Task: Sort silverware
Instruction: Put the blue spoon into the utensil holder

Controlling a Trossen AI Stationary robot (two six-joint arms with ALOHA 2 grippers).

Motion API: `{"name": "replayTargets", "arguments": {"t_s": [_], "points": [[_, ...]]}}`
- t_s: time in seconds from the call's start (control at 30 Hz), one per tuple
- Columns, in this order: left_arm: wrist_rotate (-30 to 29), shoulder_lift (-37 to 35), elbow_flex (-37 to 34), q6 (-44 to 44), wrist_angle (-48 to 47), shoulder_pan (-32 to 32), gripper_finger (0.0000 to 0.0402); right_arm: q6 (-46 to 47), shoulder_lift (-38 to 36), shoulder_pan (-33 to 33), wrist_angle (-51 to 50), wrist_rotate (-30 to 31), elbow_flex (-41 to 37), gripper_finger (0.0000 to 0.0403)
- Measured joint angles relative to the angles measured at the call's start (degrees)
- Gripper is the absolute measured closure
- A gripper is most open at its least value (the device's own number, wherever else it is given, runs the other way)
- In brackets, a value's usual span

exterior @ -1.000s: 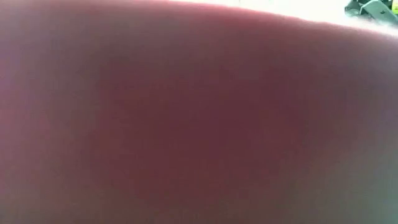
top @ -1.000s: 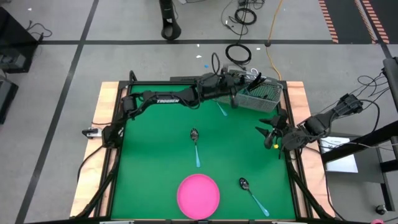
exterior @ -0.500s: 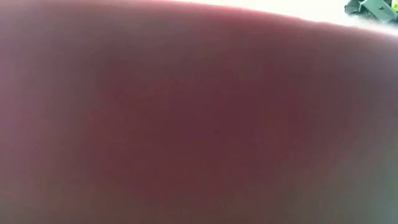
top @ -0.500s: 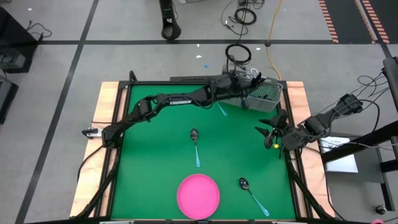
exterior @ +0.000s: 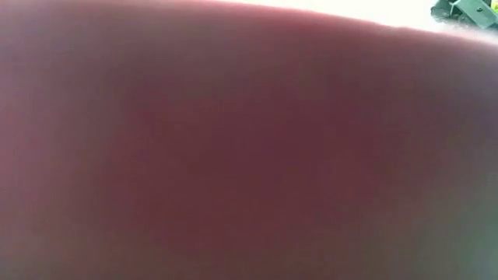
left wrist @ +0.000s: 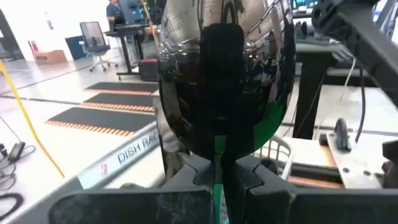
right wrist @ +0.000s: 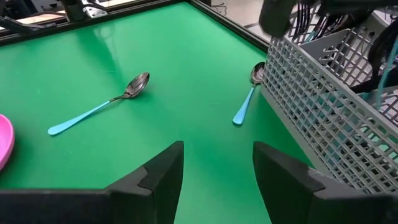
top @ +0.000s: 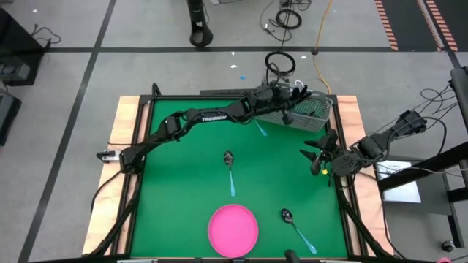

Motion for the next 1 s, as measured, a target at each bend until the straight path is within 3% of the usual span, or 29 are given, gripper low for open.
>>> {"name": "replayTargets", "arguments": {"t_s": [0.3, 0.67, 0.87, 1.0], "points": [[0.97, 0.04, -0.08, -0.13, -2.73, -0.79, 0.0387, -0.01, 0.00, 0.00, 0.05, -0.04, 0.00, 0.0222], [0.90, 0.04, -0.09, 0.04, -2.42, -1.67, 0.0267, -0.01, 0.00, 0.00, 0.20, -0.07, 0.00, 0.0222], [0.91, -0.05, -0.08, -3.73, -3.91, -1.50, 0.0244, 0.00, 0.00, 0.00, 0.35, -0.31, 0.00, 0.0222], [4.94, -0.09, 2.79, -10.52, -13.70, 0.61, 0.0242, -0.02, 0.00, 0.00, 0.44, -0.31, 0.00, 0.0222]]}}
